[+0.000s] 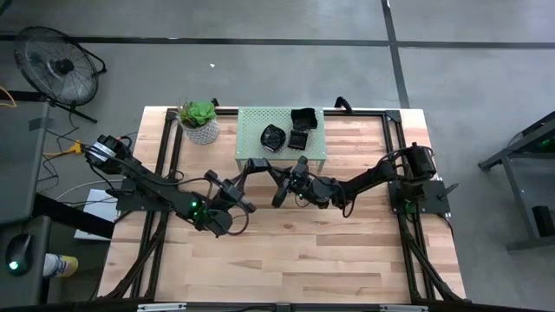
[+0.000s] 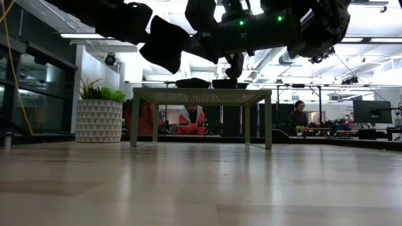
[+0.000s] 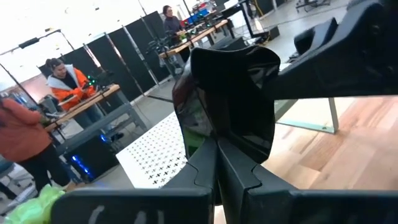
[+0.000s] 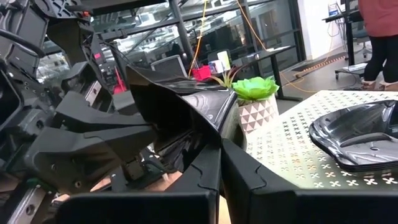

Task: Pick & Place Mini shaped plates
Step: Stack the distorted square plate on top of the distorted square plate on the shelf

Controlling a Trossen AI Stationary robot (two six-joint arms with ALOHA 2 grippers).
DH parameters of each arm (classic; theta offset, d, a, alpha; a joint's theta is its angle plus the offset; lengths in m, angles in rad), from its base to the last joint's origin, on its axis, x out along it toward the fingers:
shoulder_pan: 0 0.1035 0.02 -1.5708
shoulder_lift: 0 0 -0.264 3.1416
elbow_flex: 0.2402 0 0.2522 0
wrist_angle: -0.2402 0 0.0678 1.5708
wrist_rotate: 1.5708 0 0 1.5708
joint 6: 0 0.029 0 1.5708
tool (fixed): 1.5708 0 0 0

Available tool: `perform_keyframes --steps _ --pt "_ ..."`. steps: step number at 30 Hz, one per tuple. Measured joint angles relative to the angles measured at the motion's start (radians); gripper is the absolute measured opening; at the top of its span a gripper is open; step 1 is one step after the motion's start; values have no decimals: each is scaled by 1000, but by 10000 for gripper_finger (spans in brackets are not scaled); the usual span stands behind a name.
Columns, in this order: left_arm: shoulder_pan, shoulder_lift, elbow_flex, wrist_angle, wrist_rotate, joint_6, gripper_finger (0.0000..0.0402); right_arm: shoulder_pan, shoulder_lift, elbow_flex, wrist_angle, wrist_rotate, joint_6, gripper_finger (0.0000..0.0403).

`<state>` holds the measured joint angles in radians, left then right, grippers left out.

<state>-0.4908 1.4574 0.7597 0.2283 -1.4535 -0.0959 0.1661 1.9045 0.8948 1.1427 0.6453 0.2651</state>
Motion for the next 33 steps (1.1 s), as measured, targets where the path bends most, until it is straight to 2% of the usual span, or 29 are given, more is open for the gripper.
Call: perform_keyframes --steps 4,7,24,33 --pt "0 0 0 0 1 44 4 1 0 0 0 18 -4 1" --pt "0 0 0 1 8 67 21 2 0 0 0 26 -4 0" --pt "0 0 0 2 8 66 206 3 0 2 0 28 -4 0" --pt "0 0 0 2 1 78 237 5 0 4 0 39 -11 0"
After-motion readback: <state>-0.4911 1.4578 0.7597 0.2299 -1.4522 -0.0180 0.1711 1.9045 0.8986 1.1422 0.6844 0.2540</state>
